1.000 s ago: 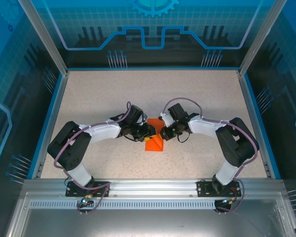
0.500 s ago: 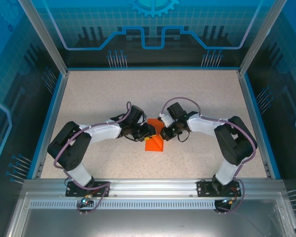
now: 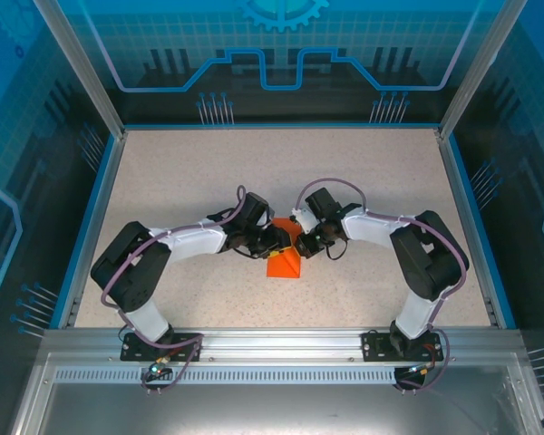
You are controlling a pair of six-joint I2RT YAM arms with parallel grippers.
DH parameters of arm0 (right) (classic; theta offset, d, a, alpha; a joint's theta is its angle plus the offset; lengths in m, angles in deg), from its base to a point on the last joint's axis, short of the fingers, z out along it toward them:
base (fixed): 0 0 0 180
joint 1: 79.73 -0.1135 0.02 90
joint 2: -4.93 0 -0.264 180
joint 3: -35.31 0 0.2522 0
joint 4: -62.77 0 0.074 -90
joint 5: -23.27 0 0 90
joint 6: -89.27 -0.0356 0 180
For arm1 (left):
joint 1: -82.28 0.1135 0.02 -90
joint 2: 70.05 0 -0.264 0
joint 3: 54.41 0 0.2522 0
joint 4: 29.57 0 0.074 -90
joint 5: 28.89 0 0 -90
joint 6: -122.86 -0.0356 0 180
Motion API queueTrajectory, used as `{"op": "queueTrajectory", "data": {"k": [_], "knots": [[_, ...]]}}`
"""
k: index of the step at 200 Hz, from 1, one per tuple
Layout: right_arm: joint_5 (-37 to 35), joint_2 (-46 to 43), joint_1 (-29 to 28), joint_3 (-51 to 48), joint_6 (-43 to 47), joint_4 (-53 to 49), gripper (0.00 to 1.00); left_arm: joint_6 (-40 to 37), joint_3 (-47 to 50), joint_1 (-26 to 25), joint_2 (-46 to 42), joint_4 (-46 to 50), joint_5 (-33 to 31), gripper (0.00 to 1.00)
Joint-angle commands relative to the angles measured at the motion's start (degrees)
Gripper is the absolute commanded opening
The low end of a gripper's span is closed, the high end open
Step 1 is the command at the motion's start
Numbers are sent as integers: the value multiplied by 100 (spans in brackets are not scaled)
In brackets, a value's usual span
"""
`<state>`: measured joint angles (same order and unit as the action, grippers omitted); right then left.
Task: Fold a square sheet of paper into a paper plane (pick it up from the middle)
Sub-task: Fold the triangle a second time at the center of the table.
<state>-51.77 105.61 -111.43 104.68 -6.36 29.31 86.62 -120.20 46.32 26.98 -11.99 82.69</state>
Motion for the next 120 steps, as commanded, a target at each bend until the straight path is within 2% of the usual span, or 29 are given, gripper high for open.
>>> {"op": "queueTrajectory", "data": {"k": [1,82,120], "knots": [[-40,98,76,139,71,-66,5,107,-123,-42,148,-98,-115,34],[-6,72,81,109,-11,14,6,203,-53,-42,429,-416,-137,31],[329,-158,196,-52,-243,176,12,255,33,-42,450,-510,-202,31]]}}
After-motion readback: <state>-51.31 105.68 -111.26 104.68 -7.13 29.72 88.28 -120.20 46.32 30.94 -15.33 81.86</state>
